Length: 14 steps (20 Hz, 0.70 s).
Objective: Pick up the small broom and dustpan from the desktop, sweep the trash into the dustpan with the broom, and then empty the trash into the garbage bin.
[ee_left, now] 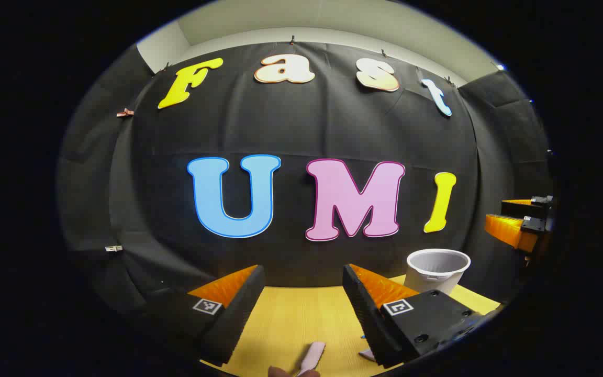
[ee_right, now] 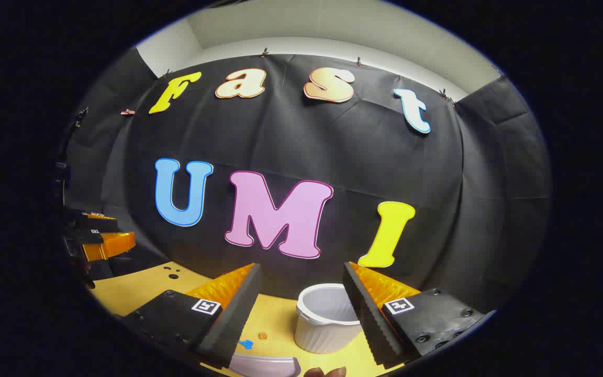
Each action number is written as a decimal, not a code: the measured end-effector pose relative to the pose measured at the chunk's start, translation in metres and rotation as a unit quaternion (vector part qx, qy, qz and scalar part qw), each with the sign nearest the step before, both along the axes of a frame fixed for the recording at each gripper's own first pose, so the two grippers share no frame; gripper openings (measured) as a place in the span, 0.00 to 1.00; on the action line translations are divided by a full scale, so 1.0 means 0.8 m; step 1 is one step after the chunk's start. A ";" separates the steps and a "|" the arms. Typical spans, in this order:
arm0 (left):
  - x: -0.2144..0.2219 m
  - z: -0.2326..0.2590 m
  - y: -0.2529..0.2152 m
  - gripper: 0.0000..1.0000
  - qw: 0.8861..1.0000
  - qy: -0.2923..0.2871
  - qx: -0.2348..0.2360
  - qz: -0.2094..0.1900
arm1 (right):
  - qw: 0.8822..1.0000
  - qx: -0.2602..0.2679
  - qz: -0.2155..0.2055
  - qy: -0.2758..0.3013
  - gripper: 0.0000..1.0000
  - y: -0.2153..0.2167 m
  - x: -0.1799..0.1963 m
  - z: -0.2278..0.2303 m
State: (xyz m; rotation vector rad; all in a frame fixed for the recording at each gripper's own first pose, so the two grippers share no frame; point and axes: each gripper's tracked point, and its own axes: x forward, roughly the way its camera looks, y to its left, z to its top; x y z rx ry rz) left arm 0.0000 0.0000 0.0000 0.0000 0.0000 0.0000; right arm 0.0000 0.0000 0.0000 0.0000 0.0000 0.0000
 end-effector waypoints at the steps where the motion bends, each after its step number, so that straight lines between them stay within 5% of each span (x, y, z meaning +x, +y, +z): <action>1: 0.001 -0.004 0.001 0.96 1.000 0.003 0.000 0.001 | 1.000 0.002 0.002 0.005 0.97 -0.001 0.001 -0.005; 14: 0.002 -0.013 0.000 0.96 1.000 0.024 0.019 0.004 | 0.999 0.001 0.036 0.032 0.98 0.007 0.014 -0.035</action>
